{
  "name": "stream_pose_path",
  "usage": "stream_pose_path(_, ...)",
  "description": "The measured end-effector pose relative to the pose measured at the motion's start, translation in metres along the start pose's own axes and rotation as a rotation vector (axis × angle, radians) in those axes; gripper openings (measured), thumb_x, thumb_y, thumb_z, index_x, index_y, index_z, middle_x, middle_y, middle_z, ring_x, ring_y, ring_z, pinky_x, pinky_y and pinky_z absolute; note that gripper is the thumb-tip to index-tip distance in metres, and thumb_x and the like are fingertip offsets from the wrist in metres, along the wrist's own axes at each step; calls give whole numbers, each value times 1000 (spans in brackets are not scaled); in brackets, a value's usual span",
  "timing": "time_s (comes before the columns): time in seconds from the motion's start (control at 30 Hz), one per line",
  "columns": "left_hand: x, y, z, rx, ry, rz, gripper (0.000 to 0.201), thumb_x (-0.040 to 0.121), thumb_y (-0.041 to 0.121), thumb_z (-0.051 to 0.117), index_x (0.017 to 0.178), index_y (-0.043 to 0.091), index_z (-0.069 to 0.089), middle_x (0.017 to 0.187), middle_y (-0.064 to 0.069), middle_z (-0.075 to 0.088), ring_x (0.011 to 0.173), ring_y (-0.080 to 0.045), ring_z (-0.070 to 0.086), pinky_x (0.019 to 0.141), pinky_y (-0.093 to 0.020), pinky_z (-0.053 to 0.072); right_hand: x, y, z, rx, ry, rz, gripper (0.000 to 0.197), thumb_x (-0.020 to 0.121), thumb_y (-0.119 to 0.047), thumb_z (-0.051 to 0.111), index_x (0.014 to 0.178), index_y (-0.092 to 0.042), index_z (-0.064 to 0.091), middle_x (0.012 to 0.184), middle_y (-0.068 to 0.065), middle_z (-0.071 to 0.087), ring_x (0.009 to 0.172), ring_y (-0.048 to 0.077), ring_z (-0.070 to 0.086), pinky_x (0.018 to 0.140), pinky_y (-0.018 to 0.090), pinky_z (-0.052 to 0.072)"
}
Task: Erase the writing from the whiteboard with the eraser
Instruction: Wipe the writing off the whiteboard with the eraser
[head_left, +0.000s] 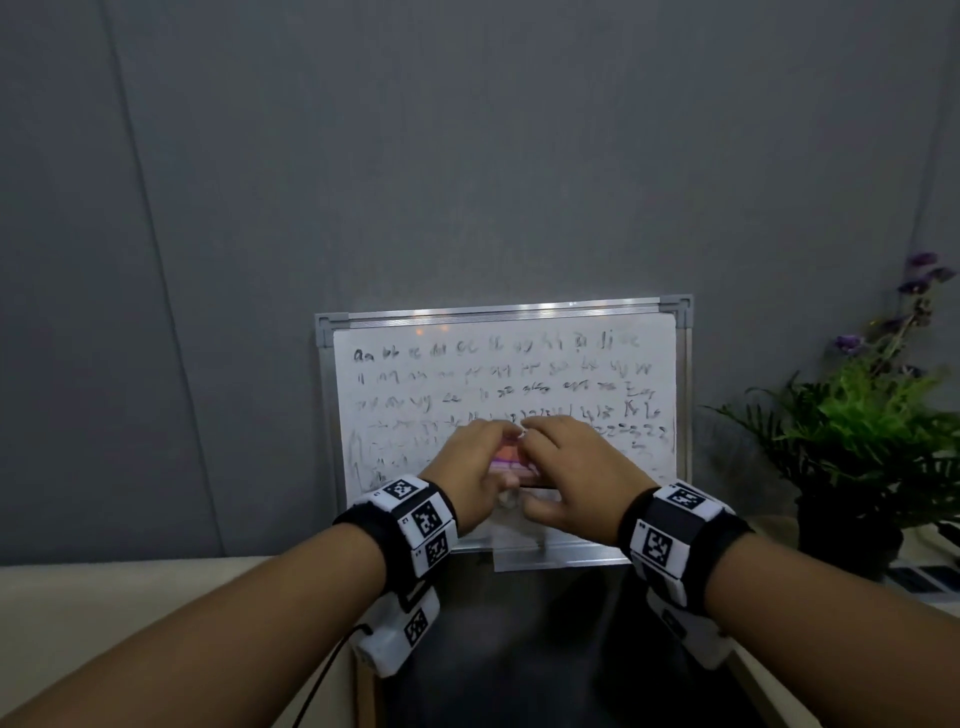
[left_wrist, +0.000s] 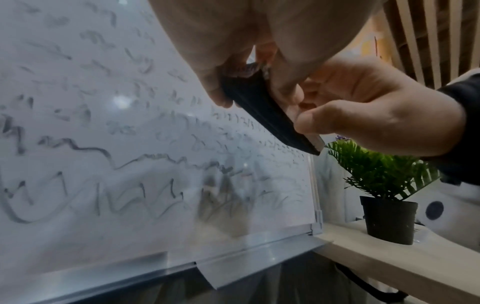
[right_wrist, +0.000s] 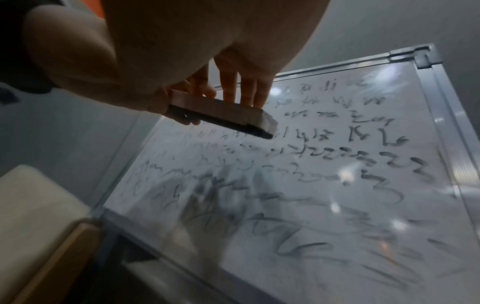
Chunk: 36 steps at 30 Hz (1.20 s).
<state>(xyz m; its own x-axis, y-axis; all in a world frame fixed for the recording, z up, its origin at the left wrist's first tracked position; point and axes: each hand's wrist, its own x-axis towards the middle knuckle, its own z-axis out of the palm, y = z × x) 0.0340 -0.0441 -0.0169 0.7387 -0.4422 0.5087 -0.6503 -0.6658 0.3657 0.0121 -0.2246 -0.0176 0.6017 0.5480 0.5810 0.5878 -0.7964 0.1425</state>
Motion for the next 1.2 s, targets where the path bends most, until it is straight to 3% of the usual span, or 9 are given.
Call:
stream_pose_path(0.07,6,0,-7,29,26,47,52,86,12,64,135,18,45,130,-1,48,120,-16,41,101,-23,32,7,5,-6,35,-36,23,38,73,-40,55,100,-13,53,117,11,57,101,27,52,86,35,44)
stream_pose_path(0.13,12,0,-14,74,41,84,54,86,11,64,136,16,44,132,-2,47,120,-17,41,98,-18,29,15,9,-13,57,-50,25,32,77,-32,58,100,-12,51,104,6,55,86,20,46,72,31,37)
stream_pose_path(0.2,19,3,-23,90,52,96,57,86,11,66,138,16,42,135,-1,46,123,-17,40,100,-19,29,22,14,-15,48,-19,6,31,79,-29,59,103,-11,51,99,6,52,82,18,42,69,30,35)
stream_pose_path(0.27,26,4,-32,153,77,100,63,86,21,67,142,18,38,141,0,42,130,-18,38,106,-24,28,27,19,-14,10,25,3,37,80,-30,57,112,-12,53,100,7,53,85,21,46,69,31,40)
stream_pose_path(0.4,41,-2,-50,482,103,1,82,86,61,50,151,21,18,160,-2,10,146,-21,11,119,-41,13,35,32,-14,-49,171,95,42,79,-30,59,118,-16,54,97,11,55,86,27,49,68,35,45)
stream_pose_path(0.57,64,-16,-60,640,71,-132,90,87,72,28,153,20,-5,160,1,-16,146,-20,-14,119,-44,-4,37,43,-14,-90,291,251,44,80,-28,66,120,-15,55,99,15,55,91,31,48,72,39,48)
stream_pose_path(0.7,77,-20,-63,625,85,-154,91,87,72,27,153,18,-6,160,0,-16,146,-20,-14,117,-43,-7,42,44,-12,-71,343,283,45,78,-22,69,121,-11,57,101,19,56,92,35,50,72,41,49)
stream_pose_path(1.0,85,-16,-62,624,104,-162,89,89,69,27,153,19,-7,160,2,-12,147,-18,-11,118,-45,-4,49,40,-8,-119,327,305,46,82,-25,65,125,-13,55,109,18,54,96,33,49,74,39,47)
stream_pose_path(1.2,82,-16,-59,624,160,-147,90,88,67,35,153,18,-2,161,-2,-5,148,-21,-6,119,-44,-1,41,39,-1,-153,330,285,46,78,-22,70,121,-11,58,109,18,56,91,33,52,68,39,50)
